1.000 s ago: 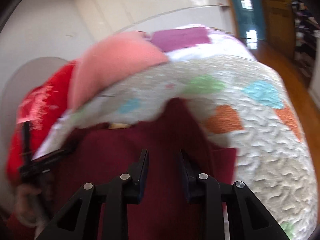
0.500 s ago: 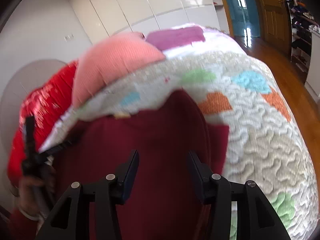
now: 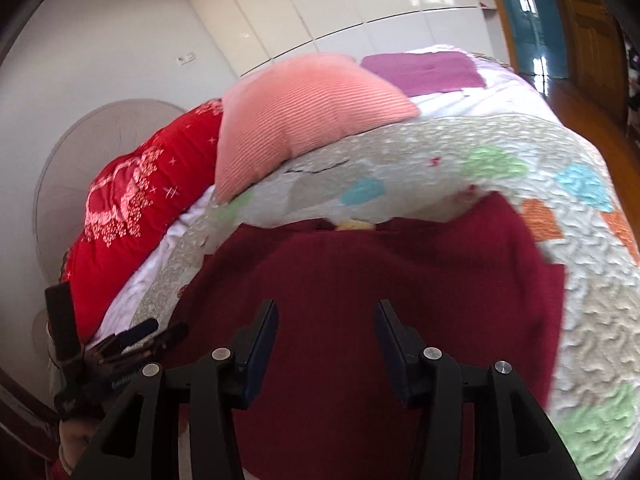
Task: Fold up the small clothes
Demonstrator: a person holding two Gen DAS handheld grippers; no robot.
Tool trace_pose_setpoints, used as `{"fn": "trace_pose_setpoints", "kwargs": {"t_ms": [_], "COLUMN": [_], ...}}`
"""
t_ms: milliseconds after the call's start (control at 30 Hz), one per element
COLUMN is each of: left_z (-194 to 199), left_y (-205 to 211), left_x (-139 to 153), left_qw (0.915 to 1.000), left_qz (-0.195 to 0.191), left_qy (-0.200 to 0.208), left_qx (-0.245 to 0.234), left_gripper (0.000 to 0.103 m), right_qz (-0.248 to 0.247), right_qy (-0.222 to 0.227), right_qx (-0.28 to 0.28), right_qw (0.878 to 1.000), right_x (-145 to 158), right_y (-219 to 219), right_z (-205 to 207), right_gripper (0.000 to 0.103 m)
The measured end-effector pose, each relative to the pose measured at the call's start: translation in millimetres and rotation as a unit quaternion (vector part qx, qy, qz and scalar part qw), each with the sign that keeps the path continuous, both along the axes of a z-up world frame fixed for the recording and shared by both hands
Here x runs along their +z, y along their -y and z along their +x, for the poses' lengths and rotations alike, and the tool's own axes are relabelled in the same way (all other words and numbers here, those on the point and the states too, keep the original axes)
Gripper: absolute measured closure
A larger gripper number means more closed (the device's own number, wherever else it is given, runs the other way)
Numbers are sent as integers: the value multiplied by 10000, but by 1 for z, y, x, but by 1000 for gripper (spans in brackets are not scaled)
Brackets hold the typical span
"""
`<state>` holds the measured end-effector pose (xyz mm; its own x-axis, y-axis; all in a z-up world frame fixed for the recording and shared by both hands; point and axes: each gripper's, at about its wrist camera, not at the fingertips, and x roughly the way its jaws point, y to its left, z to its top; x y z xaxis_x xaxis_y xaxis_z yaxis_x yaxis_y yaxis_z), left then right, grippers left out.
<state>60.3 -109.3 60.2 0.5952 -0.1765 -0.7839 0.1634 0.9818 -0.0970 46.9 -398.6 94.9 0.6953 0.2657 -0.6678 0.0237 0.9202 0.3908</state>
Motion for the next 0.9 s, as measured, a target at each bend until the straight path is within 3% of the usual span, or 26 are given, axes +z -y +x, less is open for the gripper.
{"fn": "trace_pose_setpoints", "kwargs": {"t_ms": [200,333,467,533,633,700,800,900], "left_z": [-4,-8,-11,-14,-14,-16,-17,-17], "left_y": [-13,-18,-24,-27,-31,-33,-36,-38], "left_x": [-14,-24,-31,-30,-33,-33,-32,-32], "left_qw": [9995,9985,9970,9963,9949,9944,9934,9930], "left_qz": [-212,-445,-678,-778,-932,-986,-1057,-1092], "left_qy": [-229,-310,-373,-363,-380,-374,-409,-414], "left_qx": [71,90,87,12,-45,-82,-149,-173], "left_gripper": [23,23,23,23,23,23,23,23], "right_qz": [-177,-138,-394,-537,-140,-45,-12,-316], "right_qy": [-208,-310,-1076,-1018,-726,-687,-908,-1337], "right_qx": [62,346,601,561,698,789,1034,963], "right_qw": [9996,9988,9916,9918,9948,9945,9905,9858], "right_x": [-21,-27,-65,-55,-31,-23,-27,-45], "right_y": [-36,-54,-78,-84,-97,-112,-143,-164], "right_z": [46,70,106,107,106,112,135,159], "right_gripper": [55,62,61,61,61,54,53,54]}}
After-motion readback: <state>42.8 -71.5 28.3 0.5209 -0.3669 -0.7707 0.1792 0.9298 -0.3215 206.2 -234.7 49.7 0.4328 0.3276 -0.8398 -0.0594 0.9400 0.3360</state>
